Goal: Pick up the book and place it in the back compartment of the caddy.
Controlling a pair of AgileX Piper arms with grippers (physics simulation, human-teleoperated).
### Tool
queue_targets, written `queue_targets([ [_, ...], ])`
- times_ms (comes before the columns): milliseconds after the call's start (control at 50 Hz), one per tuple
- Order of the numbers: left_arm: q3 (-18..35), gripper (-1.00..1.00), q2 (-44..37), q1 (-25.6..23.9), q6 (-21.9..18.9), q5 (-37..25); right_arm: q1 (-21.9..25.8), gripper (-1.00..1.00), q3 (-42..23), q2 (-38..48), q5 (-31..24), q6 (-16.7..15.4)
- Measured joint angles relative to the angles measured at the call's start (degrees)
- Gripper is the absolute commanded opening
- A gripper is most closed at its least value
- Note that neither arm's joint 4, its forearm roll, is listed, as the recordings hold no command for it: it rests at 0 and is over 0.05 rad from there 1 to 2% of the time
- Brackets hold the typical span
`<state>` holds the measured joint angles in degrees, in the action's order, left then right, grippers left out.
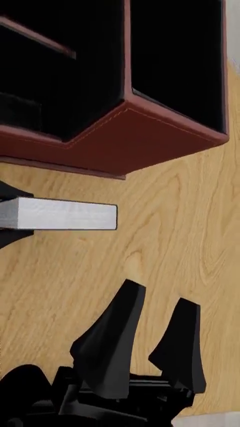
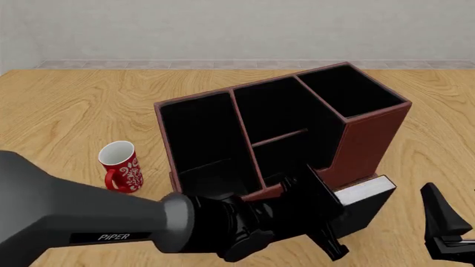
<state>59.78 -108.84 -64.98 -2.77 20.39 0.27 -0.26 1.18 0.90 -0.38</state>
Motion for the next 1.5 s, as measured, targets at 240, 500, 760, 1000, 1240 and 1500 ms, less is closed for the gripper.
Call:
queue_targets([
  [240, -3.3, -1.0, 3.6, 0.1, -0.5, 1.2, 0.0, 1.0, 0.0, 0.1, 0.1, 0.1],
  [500, -7.0, -1.0, 7.3, -0.5, -1.2, 2.7, 0.0, 1.0, 0.0, 0.0, 0.1, 0.0],
  [760, -11.1, -1.0, 12.2, -0.6, -2.0, 3.9, 0.0, 1.0, 0.0, 0.0, 0.0, 0.0],
  [1000, -12.9, -1.0, 16.7, 0.5, -2.8, 2.8, 0.0, 1.0, 0.0, 0.0, 0.0, 0.1],
  [1240, -12.2, -1.0, 20.5, 2.1, -3.2, -0.6, 0.0, 1.0, -0.1, -0.3, -0.4, 0.0],
  [1500, -10.1, -1.0, 23.2, 3.7, -4.0, -4.8, 0.0, 1.0, -0.1, -0.4, -0.5, 0.0],
])
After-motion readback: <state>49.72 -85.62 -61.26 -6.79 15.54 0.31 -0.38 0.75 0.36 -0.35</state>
